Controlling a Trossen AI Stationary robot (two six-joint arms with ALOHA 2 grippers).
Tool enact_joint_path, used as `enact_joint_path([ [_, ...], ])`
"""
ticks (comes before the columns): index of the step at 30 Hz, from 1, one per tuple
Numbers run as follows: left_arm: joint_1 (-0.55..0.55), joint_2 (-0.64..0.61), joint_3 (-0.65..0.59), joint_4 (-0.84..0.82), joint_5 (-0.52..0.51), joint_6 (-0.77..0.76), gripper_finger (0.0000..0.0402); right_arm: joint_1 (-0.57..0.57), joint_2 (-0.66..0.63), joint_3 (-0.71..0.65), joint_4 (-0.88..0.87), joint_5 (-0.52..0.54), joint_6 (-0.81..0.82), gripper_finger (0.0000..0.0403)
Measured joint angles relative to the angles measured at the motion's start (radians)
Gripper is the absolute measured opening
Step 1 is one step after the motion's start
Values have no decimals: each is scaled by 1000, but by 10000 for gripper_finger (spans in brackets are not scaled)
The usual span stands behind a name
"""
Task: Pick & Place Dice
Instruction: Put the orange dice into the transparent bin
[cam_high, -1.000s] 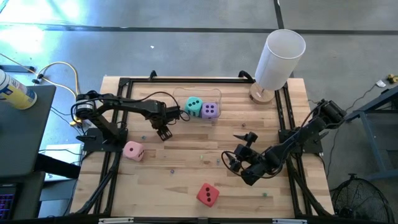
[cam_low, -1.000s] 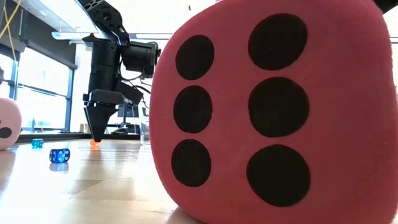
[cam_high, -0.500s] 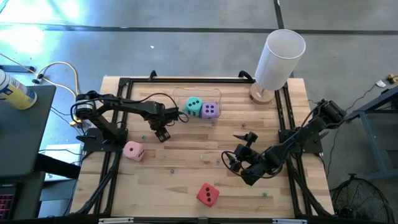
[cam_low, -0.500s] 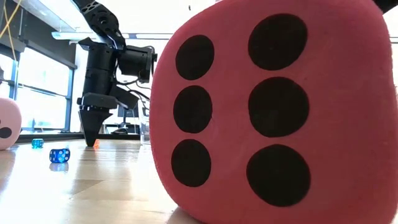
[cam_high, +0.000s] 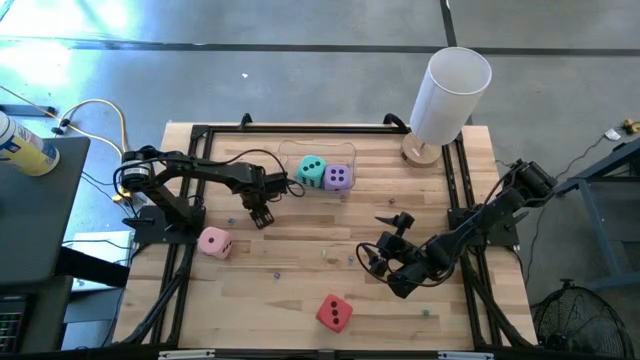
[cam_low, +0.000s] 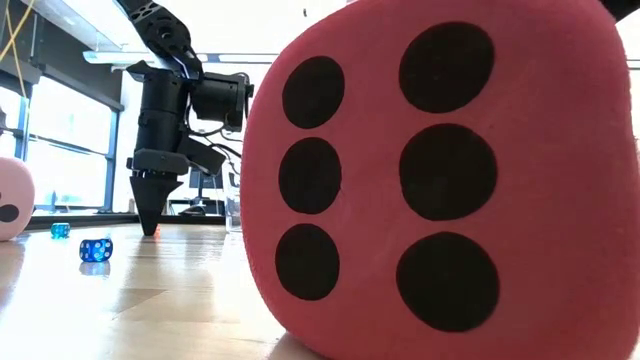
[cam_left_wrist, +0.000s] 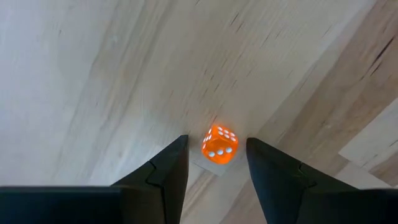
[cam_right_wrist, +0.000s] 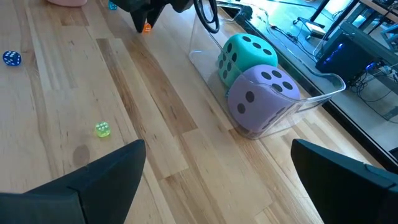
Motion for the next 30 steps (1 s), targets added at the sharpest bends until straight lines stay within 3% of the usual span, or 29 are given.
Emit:
enact_joint_path([
  [9,0,-1,-5,6,0,16,151,0,0,0,0,0,0,394],
  [21,-5,-1,-5,11,-1,40,49,0,0,0,0,0,0,394],
  [30,-73,-1,-6,11,-24,62,50,0,0,0,0,1,0,394],
])
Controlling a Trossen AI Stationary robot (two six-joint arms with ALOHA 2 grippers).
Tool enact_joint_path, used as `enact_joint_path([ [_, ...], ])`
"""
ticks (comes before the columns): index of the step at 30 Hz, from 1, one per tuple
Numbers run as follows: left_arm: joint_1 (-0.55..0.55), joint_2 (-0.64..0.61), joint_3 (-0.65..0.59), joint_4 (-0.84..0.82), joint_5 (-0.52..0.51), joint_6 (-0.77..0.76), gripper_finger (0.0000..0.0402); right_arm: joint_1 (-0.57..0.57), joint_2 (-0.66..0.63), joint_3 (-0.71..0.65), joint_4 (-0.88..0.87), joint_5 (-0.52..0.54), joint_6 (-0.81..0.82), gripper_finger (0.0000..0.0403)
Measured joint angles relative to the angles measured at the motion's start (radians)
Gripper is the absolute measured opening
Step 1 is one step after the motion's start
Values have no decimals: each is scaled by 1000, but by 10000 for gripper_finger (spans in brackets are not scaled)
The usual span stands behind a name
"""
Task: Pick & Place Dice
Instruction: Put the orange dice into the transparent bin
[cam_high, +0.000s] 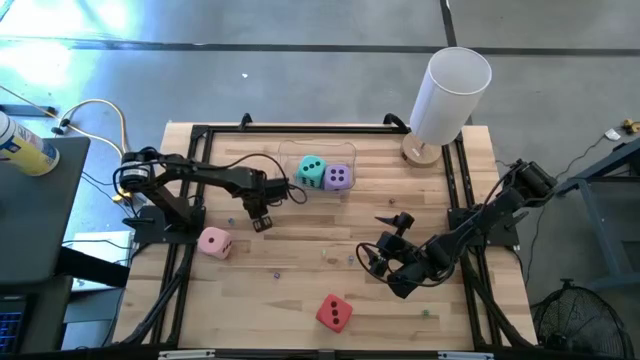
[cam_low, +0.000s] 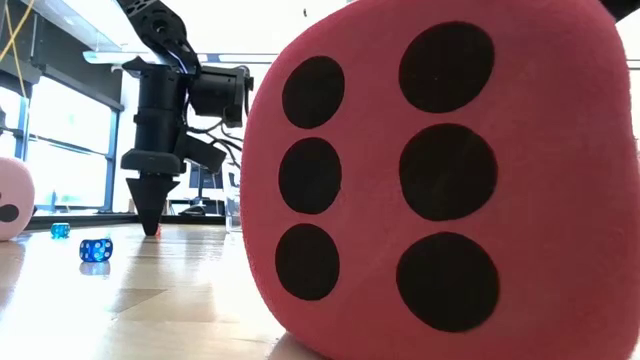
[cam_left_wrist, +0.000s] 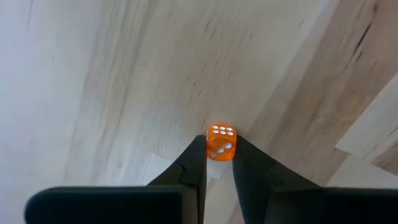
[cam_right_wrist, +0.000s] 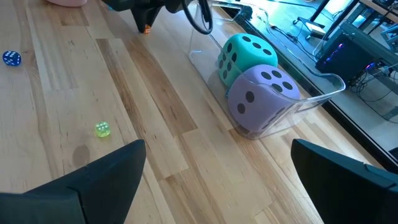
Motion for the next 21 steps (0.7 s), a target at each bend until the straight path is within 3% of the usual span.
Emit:
enact_joint_path([
  [7,-43,0,2,-4,-14,-13,51,0,0,0,0,0,0,394],
  [10,-66,-15,3,4,25,-20,51,0,0,0,0,0,0,394],
  [21,-147,-184,4,77,8,-16,51,0,0,0,1,0,0,394],
])
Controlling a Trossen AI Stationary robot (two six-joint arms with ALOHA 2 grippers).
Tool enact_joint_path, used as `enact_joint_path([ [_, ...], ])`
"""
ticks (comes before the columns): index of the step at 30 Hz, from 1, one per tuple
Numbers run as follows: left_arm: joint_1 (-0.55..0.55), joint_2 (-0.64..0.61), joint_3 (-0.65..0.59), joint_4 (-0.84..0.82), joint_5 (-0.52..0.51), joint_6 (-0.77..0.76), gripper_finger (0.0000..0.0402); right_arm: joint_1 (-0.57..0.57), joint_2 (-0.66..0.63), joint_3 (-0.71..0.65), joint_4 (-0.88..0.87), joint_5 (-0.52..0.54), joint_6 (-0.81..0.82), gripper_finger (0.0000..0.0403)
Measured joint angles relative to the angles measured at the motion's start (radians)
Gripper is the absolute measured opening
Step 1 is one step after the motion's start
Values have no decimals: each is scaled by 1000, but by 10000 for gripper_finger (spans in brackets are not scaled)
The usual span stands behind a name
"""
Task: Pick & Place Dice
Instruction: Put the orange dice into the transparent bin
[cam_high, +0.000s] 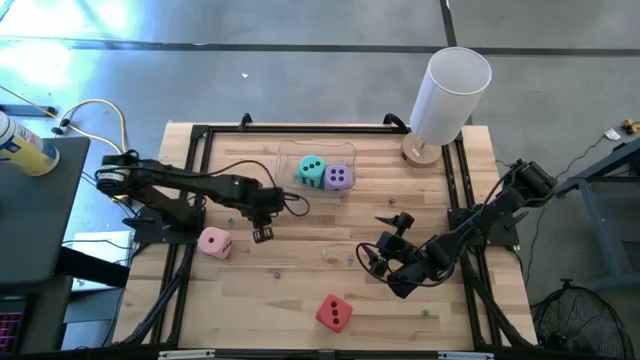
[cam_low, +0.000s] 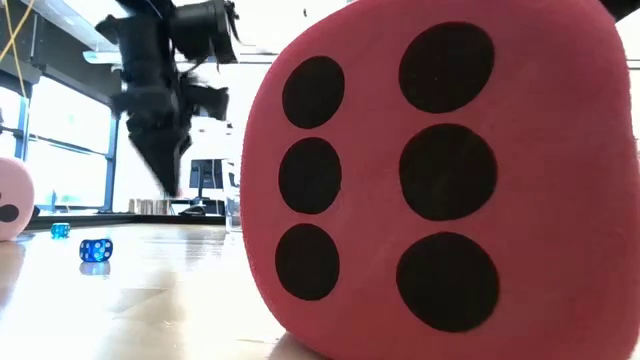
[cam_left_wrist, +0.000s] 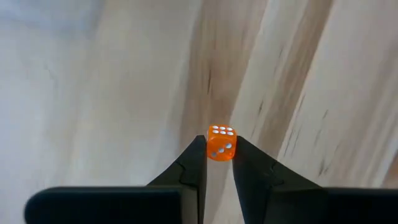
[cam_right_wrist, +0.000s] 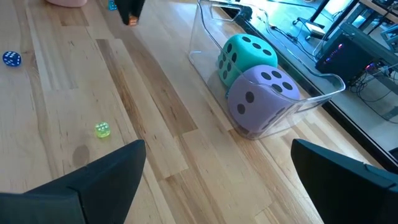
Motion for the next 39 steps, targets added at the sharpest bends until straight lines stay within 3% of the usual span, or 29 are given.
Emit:
enact_joint_path([
  [11,6,-183,2,361,-261,121,51,0,0,0,3,0,0,394],
  [16,88,-163,2,485,-267,150,52,0,0,0,3,0,0,394],
  [26,268,-81,2,516,-267,40,77,0,0,0,3,0,0,394],
  [39,241,-38,2,521,-325,83,84,0,0,0,3,-1,0,394],
])
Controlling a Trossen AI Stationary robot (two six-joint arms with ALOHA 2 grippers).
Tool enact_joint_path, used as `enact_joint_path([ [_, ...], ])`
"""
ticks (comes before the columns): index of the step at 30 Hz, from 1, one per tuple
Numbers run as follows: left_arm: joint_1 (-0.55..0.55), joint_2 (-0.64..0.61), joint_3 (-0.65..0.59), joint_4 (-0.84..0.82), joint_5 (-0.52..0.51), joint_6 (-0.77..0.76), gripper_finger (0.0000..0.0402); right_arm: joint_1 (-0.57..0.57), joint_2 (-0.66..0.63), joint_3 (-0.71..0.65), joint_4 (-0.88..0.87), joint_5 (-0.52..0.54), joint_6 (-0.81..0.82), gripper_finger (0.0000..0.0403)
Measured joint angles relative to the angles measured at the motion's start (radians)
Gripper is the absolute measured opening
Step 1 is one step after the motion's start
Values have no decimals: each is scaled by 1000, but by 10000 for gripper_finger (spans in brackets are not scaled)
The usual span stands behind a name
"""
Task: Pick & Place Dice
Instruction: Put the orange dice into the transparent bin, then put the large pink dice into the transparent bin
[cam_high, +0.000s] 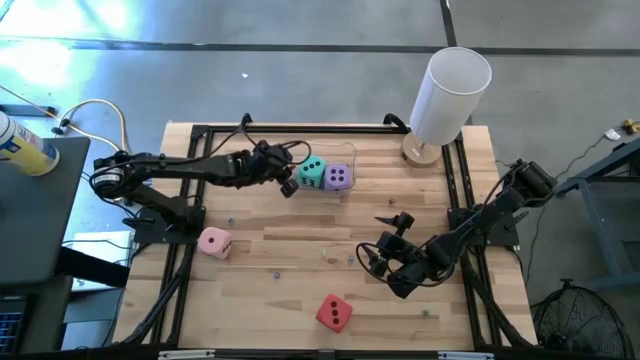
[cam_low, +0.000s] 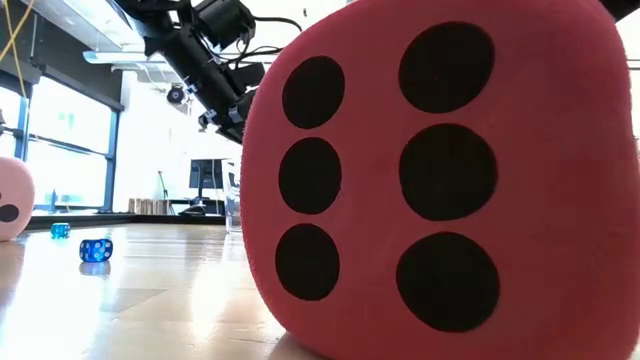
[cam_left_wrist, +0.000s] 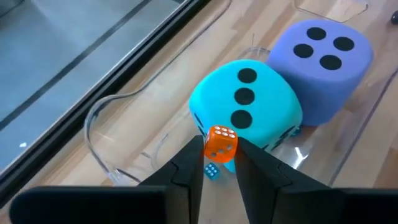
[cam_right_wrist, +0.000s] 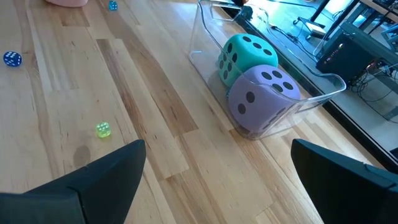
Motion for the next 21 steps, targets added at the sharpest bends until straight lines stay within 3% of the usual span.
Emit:
enact_joint_path([
  [12,-47,0,0,4,-106,27,198,0,0,0,0,-3,0,394],
  [21,-188,-40,0,-49,-122,71,225,0,0,0,0,-39,0,394],
])
